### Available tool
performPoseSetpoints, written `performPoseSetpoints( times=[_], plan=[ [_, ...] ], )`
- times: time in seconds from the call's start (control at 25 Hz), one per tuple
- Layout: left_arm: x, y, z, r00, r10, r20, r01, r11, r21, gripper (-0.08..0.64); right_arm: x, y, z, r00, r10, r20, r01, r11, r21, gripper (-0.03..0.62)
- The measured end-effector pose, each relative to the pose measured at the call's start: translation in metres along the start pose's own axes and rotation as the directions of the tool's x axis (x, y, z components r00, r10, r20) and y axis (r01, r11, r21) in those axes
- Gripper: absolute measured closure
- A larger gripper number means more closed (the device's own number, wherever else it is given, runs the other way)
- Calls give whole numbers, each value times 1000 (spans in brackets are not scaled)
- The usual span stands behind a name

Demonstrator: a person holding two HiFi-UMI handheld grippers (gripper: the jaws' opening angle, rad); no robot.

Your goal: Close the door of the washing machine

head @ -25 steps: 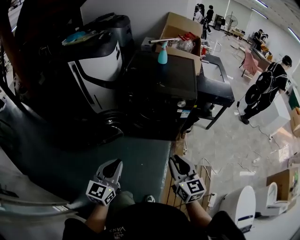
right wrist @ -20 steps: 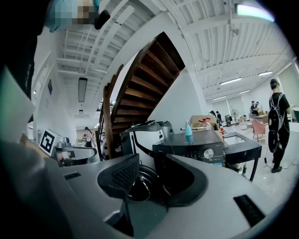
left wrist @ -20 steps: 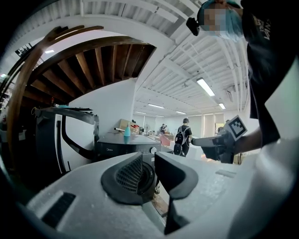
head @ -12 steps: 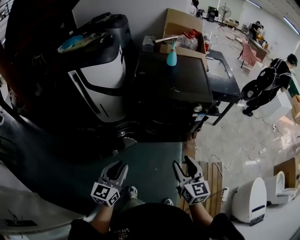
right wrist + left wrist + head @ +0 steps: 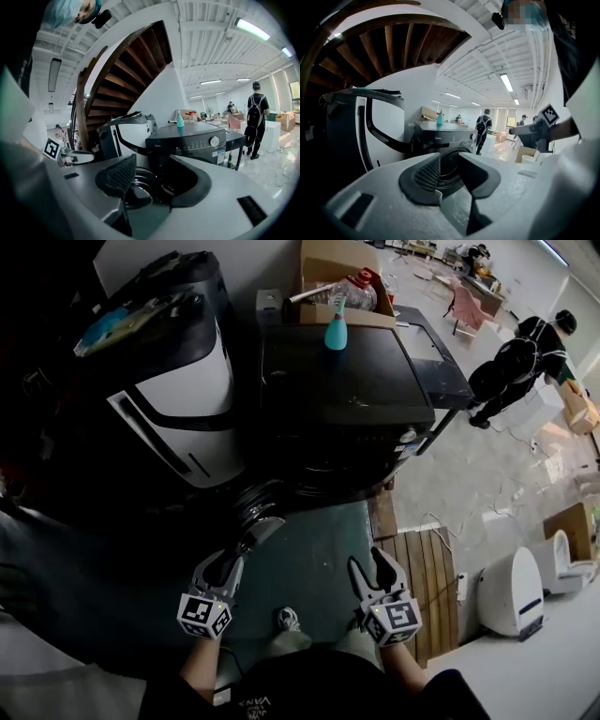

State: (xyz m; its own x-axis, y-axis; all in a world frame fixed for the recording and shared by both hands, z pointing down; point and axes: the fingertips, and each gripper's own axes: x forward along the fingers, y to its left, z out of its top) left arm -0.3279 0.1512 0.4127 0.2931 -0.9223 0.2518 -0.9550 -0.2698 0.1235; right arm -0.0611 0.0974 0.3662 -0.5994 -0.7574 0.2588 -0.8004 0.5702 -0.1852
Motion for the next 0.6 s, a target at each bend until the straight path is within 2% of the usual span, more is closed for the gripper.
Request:
performPoseSetpoints(
  times=[0.36, 0.6],
  plan=[
    [44, 75, -57, 991, -31, -133, 37, 998, 44, 359, 12, 11, -33, 995, -83, -57, 85, 996, 34, 385],
    [70, 100, -95, 971, 5, -238, 21, 994, 103, 302, 9, -4, -56, 992, -96, -78, 99, 994, 36, 383]
  ],
)
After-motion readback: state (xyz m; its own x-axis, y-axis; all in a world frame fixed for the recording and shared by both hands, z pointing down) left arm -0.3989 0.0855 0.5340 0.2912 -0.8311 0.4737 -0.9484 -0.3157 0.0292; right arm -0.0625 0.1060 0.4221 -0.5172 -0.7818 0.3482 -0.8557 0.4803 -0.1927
